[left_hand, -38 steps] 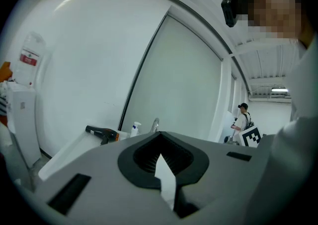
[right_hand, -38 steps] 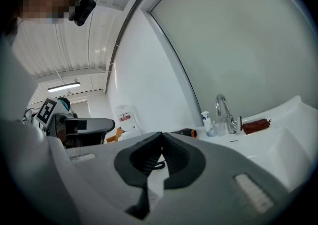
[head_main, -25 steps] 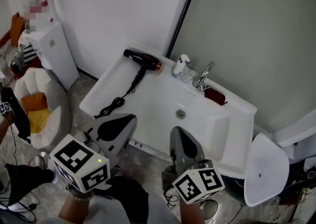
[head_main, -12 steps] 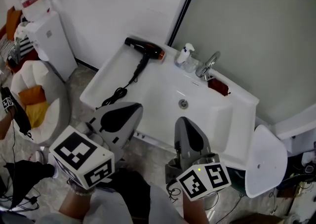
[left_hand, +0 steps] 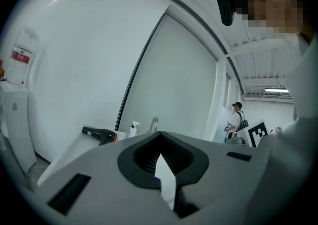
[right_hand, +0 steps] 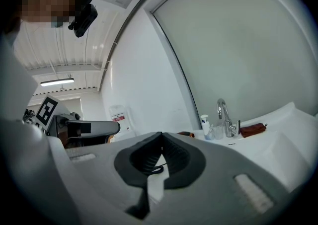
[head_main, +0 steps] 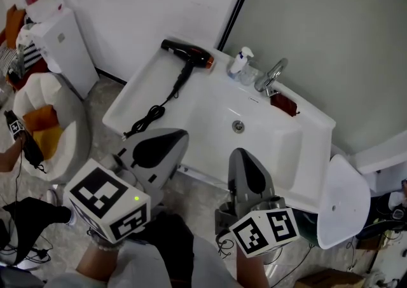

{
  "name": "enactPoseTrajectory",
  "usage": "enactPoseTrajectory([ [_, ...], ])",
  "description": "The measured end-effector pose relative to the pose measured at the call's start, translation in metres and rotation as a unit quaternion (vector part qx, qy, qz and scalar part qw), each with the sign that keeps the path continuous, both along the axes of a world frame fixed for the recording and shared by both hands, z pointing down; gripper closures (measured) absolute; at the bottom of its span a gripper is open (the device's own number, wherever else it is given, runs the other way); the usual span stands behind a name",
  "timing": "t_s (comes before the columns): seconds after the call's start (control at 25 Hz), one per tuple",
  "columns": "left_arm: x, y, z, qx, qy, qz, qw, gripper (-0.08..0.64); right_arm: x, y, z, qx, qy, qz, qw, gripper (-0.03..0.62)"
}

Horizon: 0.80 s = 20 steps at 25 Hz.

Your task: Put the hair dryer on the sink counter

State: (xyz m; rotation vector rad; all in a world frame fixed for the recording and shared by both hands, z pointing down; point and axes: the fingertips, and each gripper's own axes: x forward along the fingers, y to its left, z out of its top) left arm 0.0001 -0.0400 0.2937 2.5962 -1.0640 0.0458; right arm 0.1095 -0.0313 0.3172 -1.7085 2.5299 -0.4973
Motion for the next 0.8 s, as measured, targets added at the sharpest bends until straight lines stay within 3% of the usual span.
enactPoseTrajectory([
  [0.8,0.0021,0.0022,0.0003,-0.001,-0.005,0.009,0.9999,0.557,0.0037,-0.0006,0.0024,-0.008,-0.003,0.007,1.0,0.595],
])
